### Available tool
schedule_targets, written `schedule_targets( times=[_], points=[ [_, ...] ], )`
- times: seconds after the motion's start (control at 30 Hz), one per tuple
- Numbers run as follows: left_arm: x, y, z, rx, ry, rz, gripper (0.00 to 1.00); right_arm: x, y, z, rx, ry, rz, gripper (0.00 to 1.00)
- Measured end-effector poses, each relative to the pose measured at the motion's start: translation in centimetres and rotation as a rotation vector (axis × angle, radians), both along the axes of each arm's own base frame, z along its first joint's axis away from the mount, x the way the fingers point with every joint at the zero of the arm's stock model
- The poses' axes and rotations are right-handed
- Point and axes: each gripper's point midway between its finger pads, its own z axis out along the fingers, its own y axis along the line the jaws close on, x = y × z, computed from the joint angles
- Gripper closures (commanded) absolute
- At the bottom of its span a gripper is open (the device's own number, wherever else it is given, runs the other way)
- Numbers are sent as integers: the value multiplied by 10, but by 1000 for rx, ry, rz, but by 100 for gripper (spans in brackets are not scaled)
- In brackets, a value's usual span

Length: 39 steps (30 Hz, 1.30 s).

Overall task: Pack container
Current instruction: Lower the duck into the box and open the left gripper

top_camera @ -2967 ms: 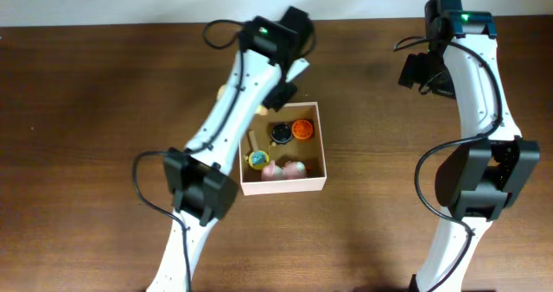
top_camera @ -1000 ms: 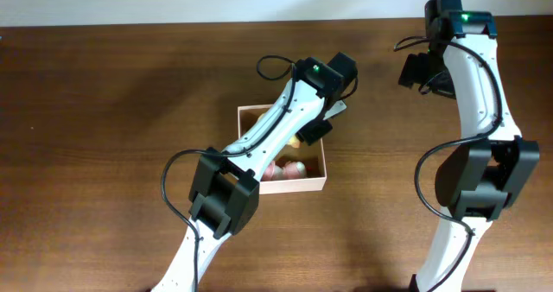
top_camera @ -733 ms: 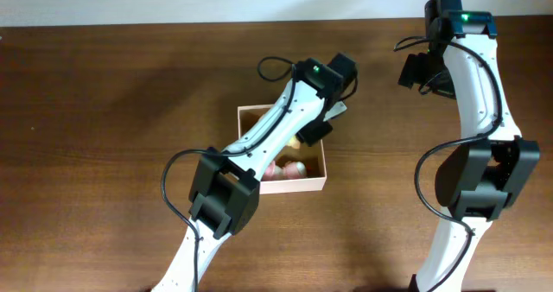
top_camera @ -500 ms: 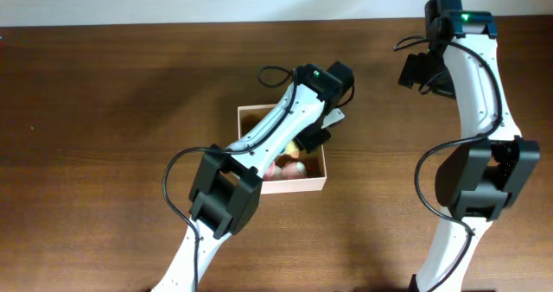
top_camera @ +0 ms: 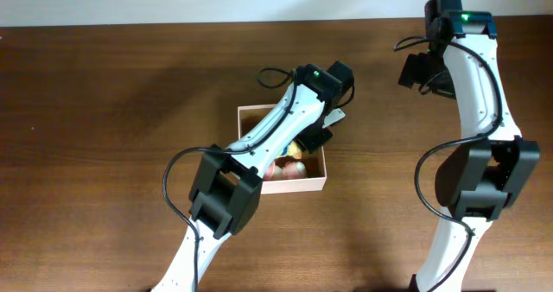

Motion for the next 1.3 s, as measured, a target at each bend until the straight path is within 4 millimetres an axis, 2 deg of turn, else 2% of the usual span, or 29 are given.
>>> schedule_targets(
  times=[0.17, 0.2, 0.23, 0.27, 0.3, 0.33, 0.4, 0.47, 0.53, 0.77, 1.1, 1.27, 1.3],
  points=[
    [0, 0, 0, 0, -1, 3, 98, 0, 0, 0, 0, 0, 0, 1],
    [0, 0, 0, 0, -1, 3, 95, 0, 0, 0, 0, 0, 0, 1],
    [0, 0, 0, 0, -1, 4, 88, 0, 0, 0, 0, 0, 0, 1],
    [0, 0, 0, 0, -1, 4, 74, 0, 0, 0, 0, 0, 0, 1],
    [0, 0, 0, -1, -2, 3, 55, 0, 0, 0, 0, 0, 0, 1],
    [1, 0, 0, -2, -3, 7, 44, 0, 0, 0, 0, 0, 0, 1],
    [1, 0, 0, 0, -4, 8, 31, 0, 0, 0, 0, 0, 0, 1],
    [1, 0, 0, -2, -4, 10, 23, 0, 0, 0, 0, 0, 0, 1],
    [1, 0, 0, -2, -4, 16, 21, 0, 0, 0, 0, 0, 0, 1],
    [4, -2, 0, -12, -15, 16, 22, 0, 0, 0, 0, 0, 0, 1],
    [6, -3, 0, -14, -23, 16, 14, 0, 0, 0, 0, 0, 0, 1],
    [13, -4, 7, -17, -58, 16, 13, 0, 0, 0, 0, 0, 0, 1],
    [16, -6, 10, -24, -71, 17, 8, 0, 0, 0, 0, 0, 0, 1]
  ],
)
